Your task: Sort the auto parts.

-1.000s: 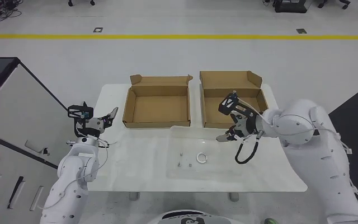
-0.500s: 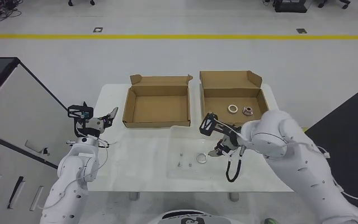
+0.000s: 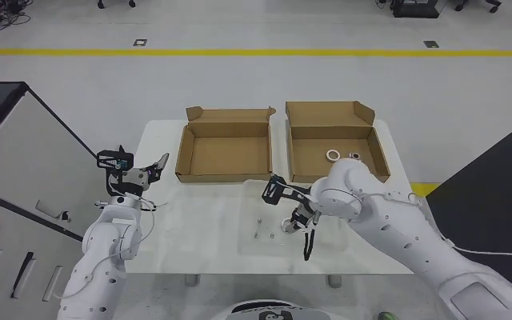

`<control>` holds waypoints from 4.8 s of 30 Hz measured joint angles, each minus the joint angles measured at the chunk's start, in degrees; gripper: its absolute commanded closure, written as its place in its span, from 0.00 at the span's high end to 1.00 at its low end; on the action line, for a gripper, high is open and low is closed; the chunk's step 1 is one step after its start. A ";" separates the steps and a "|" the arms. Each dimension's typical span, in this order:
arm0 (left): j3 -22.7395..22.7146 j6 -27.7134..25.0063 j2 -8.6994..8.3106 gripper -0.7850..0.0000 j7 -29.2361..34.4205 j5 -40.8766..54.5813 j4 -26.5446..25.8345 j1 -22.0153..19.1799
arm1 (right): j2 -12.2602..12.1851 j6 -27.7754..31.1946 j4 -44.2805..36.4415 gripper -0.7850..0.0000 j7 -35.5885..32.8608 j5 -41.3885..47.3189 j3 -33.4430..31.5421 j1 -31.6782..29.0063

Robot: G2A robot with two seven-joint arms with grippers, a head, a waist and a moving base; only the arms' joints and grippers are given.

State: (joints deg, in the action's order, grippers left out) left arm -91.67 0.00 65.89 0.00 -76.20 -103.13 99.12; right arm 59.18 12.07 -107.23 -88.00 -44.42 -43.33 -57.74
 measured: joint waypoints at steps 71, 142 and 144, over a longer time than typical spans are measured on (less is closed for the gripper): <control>0.00 0.00 0.00 1.00 0.00 0.00 0.00 0.00 | 6.98 -2.95 20.46 0.00 3.07 0.04 12.65 8.07; 0.00 0.00 0.00 1.00 0.00 0.00 0.00 0.00 | -7.75 -0.66 16.14 0.00 1.11 105.64 -14.52 3.14; 0.00 0.00 0.00 1.00 0.00 0.00 0.00 0.00 | -7.12 -0.90 16.71 0.00 0.21 108.60 -13.76 4.04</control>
State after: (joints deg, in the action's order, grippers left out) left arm -91.67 0.00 65.89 0.00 -76.20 -103.13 99.12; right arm 52.06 11.17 -90.52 -87.79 64.18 -57.08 -53.70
